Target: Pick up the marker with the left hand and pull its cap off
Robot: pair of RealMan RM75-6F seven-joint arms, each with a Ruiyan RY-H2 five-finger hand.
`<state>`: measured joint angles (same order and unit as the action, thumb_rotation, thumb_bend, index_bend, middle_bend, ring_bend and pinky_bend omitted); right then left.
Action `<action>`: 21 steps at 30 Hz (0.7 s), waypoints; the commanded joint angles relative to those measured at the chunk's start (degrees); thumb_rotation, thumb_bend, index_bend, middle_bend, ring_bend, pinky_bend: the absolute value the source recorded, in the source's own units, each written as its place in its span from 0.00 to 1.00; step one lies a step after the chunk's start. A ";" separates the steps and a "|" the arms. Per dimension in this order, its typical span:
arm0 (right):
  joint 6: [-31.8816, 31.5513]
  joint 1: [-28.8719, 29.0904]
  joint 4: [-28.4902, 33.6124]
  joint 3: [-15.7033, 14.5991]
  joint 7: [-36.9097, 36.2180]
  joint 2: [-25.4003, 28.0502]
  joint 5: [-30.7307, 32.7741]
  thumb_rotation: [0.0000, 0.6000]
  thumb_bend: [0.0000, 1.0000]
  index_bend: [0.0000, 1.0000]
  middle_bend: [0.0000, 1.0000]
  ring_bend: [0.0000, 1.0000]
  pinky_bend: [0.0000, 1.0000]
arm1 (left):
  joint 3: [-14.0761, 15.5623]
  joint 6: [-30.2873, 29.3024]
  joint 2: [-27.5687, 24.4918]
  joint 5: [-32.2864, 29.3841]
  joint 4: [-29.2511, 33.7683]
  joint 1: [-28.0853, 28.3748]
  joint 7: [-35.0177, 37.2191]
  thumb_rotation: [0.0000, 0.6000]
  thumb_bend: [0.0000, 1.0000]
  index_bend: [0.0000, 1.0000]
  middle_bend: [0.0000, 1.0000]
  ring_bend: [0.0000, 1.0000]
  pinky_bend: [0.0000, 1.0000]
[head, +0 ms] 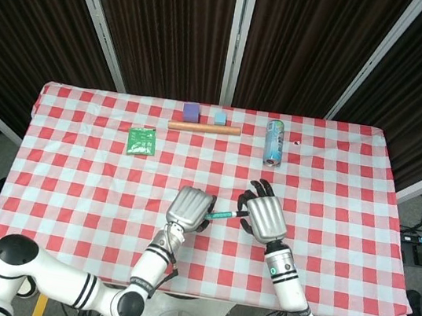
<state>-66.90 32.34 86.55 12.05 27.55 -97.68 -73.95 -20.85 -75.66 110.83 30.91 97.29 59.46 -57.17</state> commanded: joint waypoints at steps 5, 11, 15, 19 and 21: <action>-0.43 0.29 -0.97 -0.45 -0.75 -0.65 -0.31 1.00 0.11 0.58 0.48 0.20 0.17 | 0.19 -0.18 -0.11 -0.25 0.39 0.01 0.48 1.00 0.41 0.56 0.59 0.51 0.55; -0.70 0.57 -1.00 -0.61 -0.85 -0.92 -0.46 1.00 0.12 0.59 0.50 0.21 0.17 | 0.39 -0.58 -0.31 0.05 1.13 0.14 0.68 1.00 0.41 0.56 0.59 0.51 0.55; -1.18 0.50 -1.11 -0.93 -0.79 -1.21 -0.65 1.00 0.13 0.61 0.52 0.22 0.18 | 0.57 -0.83 -0.43 0.02 1.43 0.16 0.72 1.00 0.41 0.56 0.59 0.51 0.55; -1.66 0.43 -1.54 -1.10 -0.79 -1.55 -0.76 1.00 0.15 0.64 0.53 0.24 0.19 | 0.78 -1.00 -0.49 -0.18 1.61 0.17 0.68 1.00 0.41 0.56 0.59 0.51 0.55; -1.77 0.44 -1.75 -1.13 -0.82 -1.65 -0.78 1.00 0.16 0.65 0.54 0.24 0.19 | 0.83 -0.98 -0.48 -0.25 1.52 0.23 0.66 1.00 0.41 0.56 0.59 0.51 0.55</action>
<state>-68.65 32.79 84.81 10.93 26.74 -99.32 -74.72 -20.02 -76.64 110.35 30.66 98.80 59.69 -56.51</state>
